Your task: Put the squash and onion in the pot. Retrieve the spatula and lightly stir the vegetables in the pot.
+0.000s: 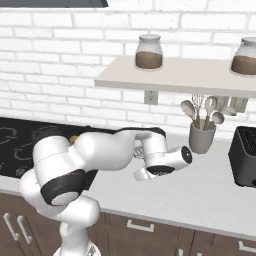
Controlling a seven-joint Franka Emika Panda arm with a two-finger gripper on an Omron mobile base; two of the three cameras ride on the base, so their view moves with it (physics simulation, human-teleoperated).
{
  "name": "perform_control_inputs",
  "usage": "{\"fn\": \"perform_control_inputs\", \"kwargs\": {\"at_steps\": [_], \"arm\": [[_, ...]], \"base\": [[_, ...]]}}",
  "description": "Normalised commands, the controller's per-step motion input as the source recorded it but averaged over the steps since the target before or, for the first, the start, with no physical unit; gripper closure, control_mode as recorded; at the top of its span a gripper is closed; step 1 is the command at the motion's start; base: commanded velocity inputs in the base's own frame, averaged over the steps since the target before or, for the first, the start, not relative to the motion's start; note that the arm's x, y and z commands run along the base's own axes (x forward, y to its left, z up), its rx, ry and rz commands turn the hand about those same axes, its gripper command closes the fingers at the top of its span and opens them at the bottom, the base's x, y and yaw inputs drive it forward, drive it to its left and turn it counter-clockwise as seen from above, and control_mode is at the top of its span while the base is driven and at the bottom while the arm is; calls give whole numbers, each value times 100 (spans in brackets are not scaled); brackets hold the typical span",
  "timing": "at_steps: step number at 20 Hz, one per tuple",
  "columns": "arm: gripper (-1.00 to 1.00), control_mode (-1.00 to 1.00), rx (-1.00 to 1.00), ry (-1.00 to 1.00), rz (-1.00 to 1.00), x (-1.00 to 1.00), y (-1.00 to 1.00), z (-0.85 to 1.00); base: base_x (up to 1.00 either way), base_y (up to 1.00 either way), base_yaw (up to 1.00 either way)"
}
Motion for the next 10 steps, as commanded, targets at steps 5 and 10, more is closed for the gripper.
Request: {"fn": "perform_control_inputs", "kwargs": {"at_steps": [5, 10], "arm": [[-100, -100, 0, 0, -2, 16, -11, -3], [-100, -100, 0, 0, 0, 1, -4, -14]], "base": [[0, 0, 0], [0, 0, 0]]}}
